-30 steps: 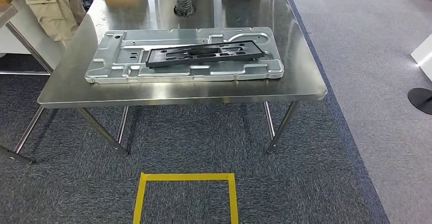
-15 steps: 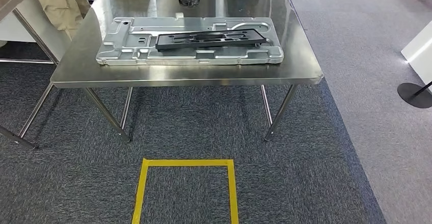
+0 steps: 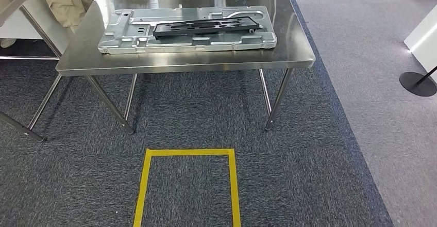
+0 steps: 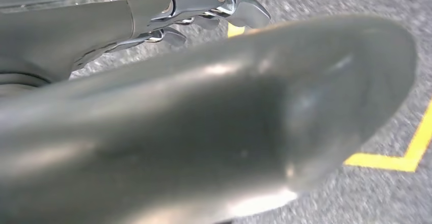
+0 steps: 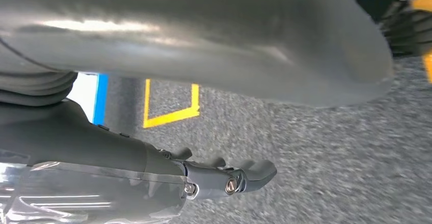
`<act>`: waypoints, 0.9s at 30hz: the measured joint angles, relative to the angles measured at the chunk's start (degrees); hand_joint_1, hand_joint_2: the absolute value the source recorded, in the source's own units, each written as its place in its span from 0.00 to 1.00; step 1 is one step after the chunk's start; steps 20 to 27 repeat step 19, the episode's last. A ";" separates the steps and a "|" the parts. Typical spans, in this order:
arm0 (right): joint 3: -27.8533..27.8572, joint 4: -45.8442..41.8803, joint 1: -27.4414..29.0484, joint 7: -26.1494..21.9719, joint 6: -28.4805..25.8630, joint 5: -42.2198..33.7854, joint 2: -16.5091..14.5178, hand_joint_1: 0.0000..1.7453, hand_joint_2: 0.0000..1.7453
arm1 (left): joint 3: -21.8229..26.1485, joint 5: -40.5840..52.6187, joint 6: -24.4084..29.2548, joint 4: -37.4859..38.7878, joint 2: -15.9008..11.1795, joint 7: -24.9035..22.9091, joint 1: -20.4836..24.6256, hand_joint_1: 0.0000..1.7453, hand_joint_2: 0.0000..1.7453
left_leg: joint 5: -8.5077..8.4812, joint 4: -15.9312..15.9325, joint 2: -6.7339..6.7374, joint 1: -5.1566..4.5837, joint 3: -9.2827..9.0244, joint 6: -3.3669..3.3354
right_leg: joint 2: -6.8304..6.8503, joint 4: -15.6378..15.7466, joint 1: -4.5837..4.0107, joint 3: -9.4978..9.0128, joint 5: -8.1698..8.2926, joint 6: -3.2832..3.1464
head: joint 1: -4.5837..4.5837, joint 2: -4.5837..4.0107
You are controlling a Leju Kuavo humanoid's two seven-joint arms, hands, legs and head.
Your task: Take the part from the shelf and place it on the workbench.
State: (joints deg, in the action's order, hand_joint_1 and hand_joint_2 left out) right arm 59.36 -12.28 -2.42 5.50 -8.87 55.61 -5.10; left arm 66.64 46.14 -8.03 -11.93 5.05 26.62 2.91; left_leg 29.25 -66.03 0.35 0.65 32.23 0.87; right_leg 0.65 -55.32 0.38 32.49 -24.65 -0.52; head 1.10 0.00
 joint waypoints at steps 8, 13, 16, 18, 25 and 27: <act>0.00 0.19 -0.08 -1.18 0.61 -0.16 -0.12 0.00 0.00 | 0.32 -0.02 -0.03 0.02 0.10 -0.06 0.12 0.00 0.00 | -1.14 11.26 0.15 -0.23 -4.58 -2.80 | -0.30 -4.57 0.15 3.26 -2.39 2.54 | -0.14 0.00; 0.13 0.23 -0.16 -2.79 0.97 -0.63 -0.20 0.00 0.00 | 0.64 -0.32 -0.05 0.02 0.15 0.03 0.14 0.00 0.00 | -4.19 10.77 0.34 -0.67 -0.35 -3.25 | -0.38 -17.90 0.39 4.70 -10.34 3.13 | -0.28 0.00; 0.47 0.23 -0.30 -3.78 1.45 -1.28 -0.16 0.00 0.00 | 0.70 -0.27 0.20 0.02 0.34 -0.19 0.15 0.00 0.00 | -5.55 10.12 0.30 -0.93 2.04 -3.00 | -0.37 -8.54 0.06 -3.27 -5.96 2.16 | -0.27 0.00; 0.67 0.22 -0.47 -4.51 1.91 -1.70 -0.07 0.00 0.00 | 0.71 -0.07 0.60 0.02 0.54 -0.65 0.16 0.00 0.00 | -6.37 9.79 0.36 -1.06 2.84 -2.51 | -0.29 -0.25 -0.34 -8.74 -6.39 1.32 | -0.24 0.00; 0.71 0.21 -0.52 -4.71 2.02 -1.83 -0.03 0.00 0.00 | 0.71 0.01 0.69 0.02 0.60 -0.78 0.15 0.00 0.00 | -6.57 9.71 0.39 -1.11 2.98 -2.34 | -0.26 1.69 -0.44 -9.97 -6.96 1.14 | -0.22 0.00; 0.71 0.21 -0.52 -4.71 2.02 -1.83 -0.03 0.00 0.00 | 0.71 0.01 0.69 0.02 0.60 -0.78 0.15 0.00 0.00 | -6.57 9.71 0.39 -1.11 2.98 -2.34 | -0.26 1.69 -0.44 -9.97 -6.96 1.14 | -0.22 0.00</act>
